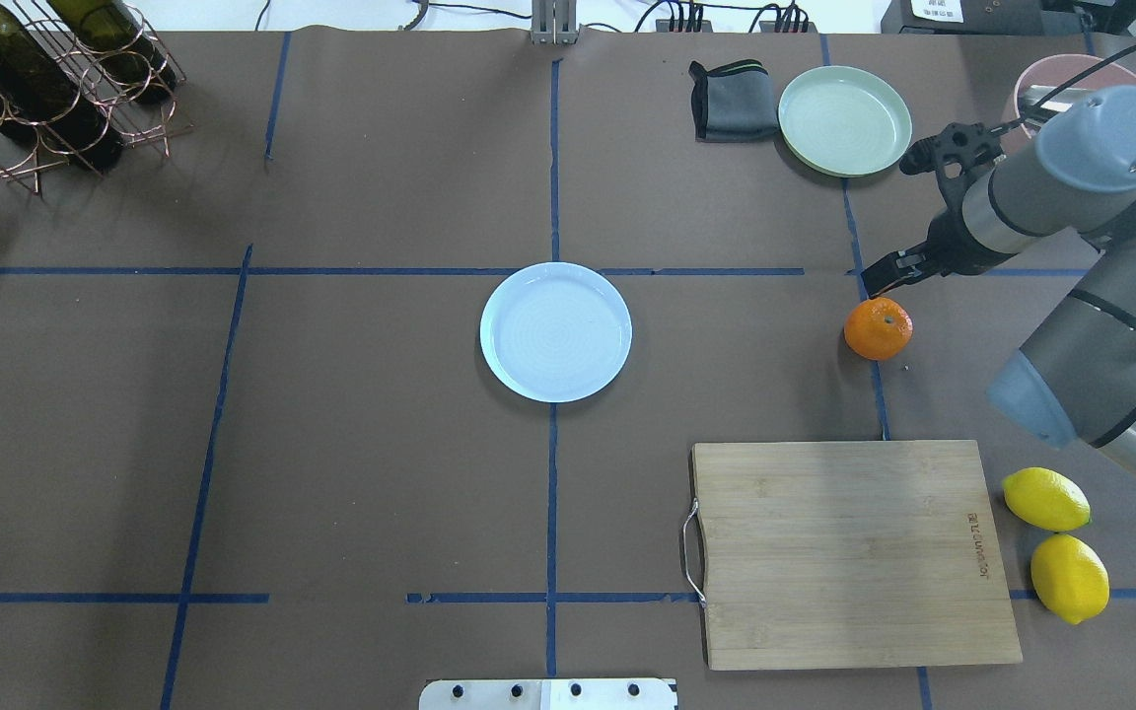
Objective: Pick orange to plate
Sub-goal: 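Lower the right gripper onto the orange and close it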
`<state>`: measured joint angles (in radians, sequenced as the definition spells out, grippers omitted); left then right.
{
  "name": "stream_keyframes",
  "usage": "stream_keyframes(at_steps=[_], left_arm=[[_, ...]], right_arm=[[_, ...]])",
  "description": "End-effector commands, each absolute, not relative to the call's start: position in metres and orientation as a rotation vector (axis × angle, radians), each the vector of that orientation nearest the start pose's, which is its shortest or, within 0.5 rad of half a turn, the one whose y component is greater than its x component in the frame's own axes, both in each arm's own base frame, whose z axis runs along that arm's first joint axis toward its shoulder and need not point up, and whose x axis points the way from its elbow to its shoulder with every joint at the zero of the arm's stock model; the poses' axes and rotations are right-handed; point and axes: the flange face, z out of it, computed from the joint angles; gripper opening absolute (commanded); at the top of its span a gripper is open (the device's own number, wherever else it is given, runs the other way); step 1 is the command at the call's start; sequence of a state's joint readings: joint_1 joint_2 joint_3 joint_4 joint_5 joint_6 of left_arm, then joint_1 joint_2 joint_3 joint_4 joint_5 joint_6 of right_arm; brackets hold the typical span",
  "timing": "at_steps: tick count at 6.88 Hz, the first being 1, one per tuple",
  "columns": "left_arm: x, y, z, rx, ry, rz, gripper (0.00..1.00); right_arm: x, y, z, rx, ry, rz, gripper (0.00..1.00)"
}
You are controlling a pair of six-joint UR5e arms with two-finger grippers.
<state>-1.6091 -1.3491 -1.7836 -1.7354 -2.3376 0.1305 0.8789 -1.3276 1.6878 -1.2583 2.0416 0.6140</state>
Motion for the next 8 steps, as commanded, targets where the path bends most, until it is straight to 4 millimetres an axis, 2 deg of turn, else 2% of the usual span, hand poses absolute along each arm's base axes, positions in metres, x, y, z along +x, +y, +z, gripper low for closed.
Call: stream_keyframes(at_steps=[1,4,5,6,7,8], left_arm=[[-0.080,-0.405,0.636,0.213,0.751,0.147,1.00],[-0.080,-0.404,0.636,0.213,0.751,0.149,1.00],[-0.080,-0.404,0.635,0.215,0.750,0.148,1.00],[-0.080,-0.404,0.635,0.215,0.750,0.146,1.00],[-0.080,-0.404,0.635,0.214,0.751,0.148,1.00],[-0.080,-0.404,0.634,0.216,0.750,0.148,1.00]], right_arm=[[-0.348,-0.506,0.456,0.252,-0.748,-0.239,1.00],[-0.369,-0.491,0.468,0.250,-0.713,-0.268,1.00],[-0.378,-0.489,0.474,0.242,-0.702,-0.287,0.91],[-0.379,-0.489,0.472,0.241,-0.707,-0.293,0.46],[-0.380,-0.489,0.463,0.250,-0.720,-0.289,0.24],[-0.390,-0.498,0.434,0.268,-0.750,-0.290,0.19]])
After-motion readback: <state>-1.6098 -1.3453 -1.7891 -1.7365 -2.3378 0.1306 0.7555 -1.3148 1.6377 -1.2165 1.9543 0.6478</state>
